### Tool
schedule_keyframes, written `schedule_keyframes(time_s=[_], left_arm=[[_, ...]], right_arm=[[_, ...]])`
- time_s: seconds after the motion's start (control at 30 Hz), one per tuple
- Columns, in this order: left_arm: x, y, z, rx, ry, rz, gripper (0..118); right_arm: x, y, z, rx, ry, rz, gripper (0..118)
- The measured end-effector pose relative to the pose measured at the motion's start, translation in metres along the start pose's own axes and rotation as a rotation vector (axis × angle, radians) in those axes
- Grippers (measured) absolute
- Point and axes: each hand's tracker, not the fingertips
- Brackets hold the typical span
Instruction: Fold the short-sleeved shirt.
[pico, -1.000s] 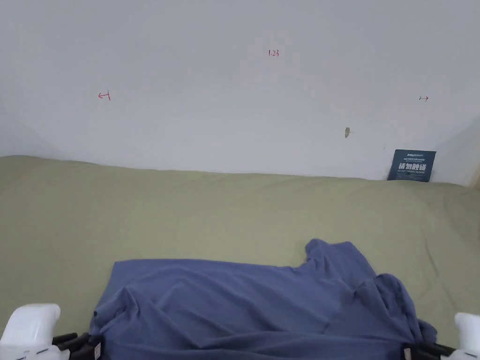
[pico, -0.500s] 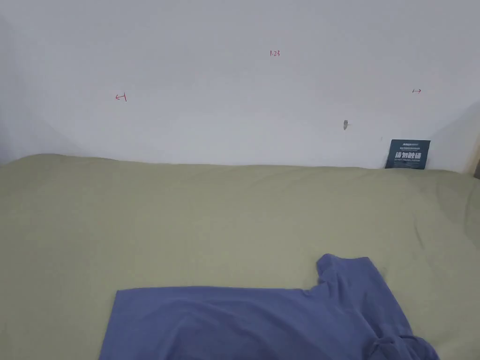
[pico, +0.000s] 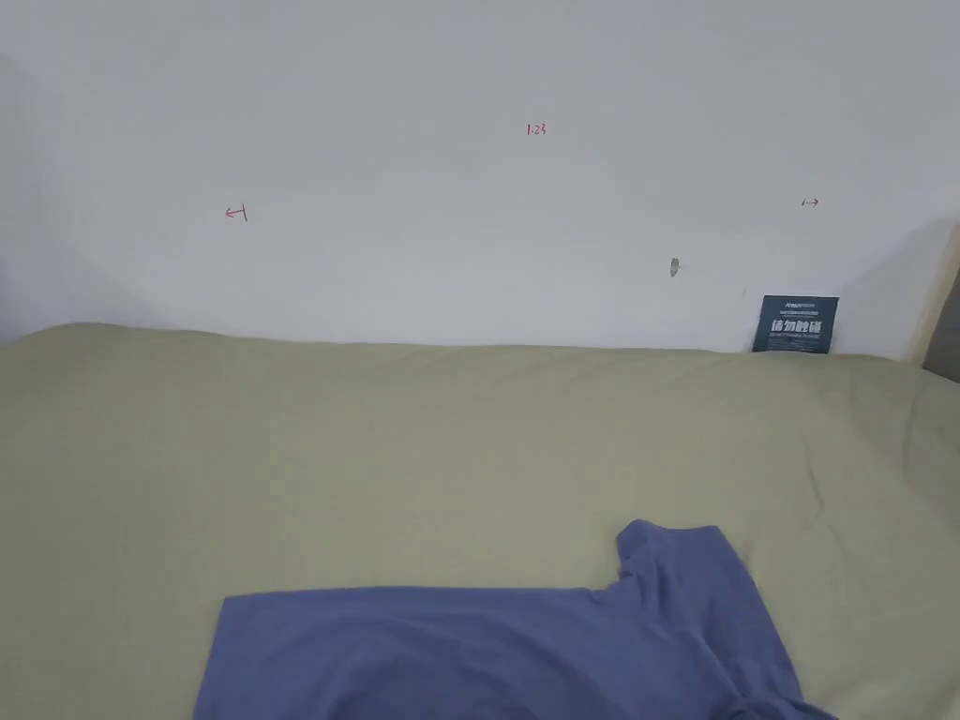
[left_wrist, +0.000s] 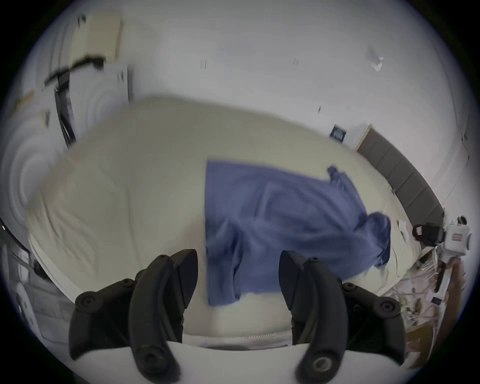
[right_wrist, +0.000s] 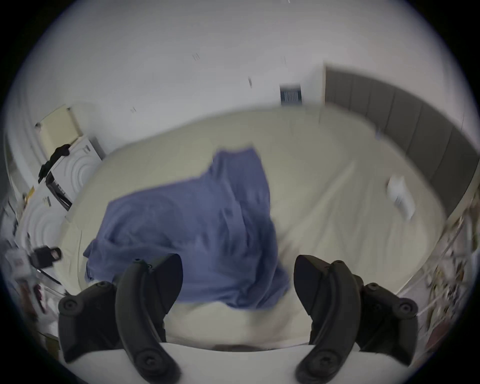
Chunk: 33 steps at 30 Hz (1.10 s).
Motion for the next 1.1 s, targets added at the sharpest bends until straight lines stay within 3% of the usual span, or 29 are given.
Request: schedule_keyframes(time_s=[0.13, 0.23, 0.3, 0.33, 0.37, 0.4, 0.47, 0.53, 0.6, 0.73, 0.93, 1.03, 1.1], left_arm=[[0.038, 0.025, 0.041, 0.158, 0.014, -0.085, 73], [0.067, 0.024, 0.041, 0.234, -0.020, -0.146, 73], [0.086, 0.014, 0.034, 0.261, 0.012, -0.176, 68], [0.096, 0.007, 0.032, 0.265, 0.016, -0.196, 48], [0.103, 0.001, 0.031, 0.267, 0.009, -0.207, 18], [0.110, -0.006, 0.027, 0.266, 0.002, -0.203, 0], [0.120, -0.023, 0.023, 0.261, 0.002, -0.195, 0], [0.124, -0.037, 0.020, 0.195, -0.055, -0.183, 0], [0.124, -0.047, 0.015, 0.167, -0.046, -0.199, 0], [0.107, -0.039, 0.002, 0.115, -0.082, -0.122, 0], [0.035, 0.066, -0.080, 0.030, -0.027, -0.026, 0], [-0.002, 0.132, -0.156, -0.235, -0.002, -0.034, 0], [-0.017, 0.162, -0.203, -0.320, 0.036, -0.047, 11]], right_arm=[[-0.037, 0.022, 0.044, 0.166, -0.036, 0.022, 95], [-0.064, 0.018, 0.052, 0.222, 0.015, 0.012, 92], [-0.081, 0.009, 0.047, 0.200, 0.033, 0.013, 69], [-0.090, 0.003, 0.044, 0.171, 0.035, 0.026, 41], [-0.099, -0.004, 0.041, 0.161, 0.023, 0.037, 13], [-0.108, -0.013, 0.037, 0.148, 0.000, 0.064, 3], [-0.124, -0.031, 0.029, 0.173, -0.071, 0.116, 1], [-0.131, -0.045, 0.025, 0.142, -0.014, 0.152, 1], [-0.133, -0.051, 0.019, 0.091, 0.021, 0.132, 1], [-0.131, -0.048, 0.011, 0.100, 0.011, 0.141, 1], [-0.108, -0.017, -0.011, 0.106, 0.012, 0.116, 1], [-0.095, 0.001, -0.026, 0.098, 0.002, 0.094, 1], [-0.087, 0.009, -0.038, 0.087, -0.006, 0.081, 2]])
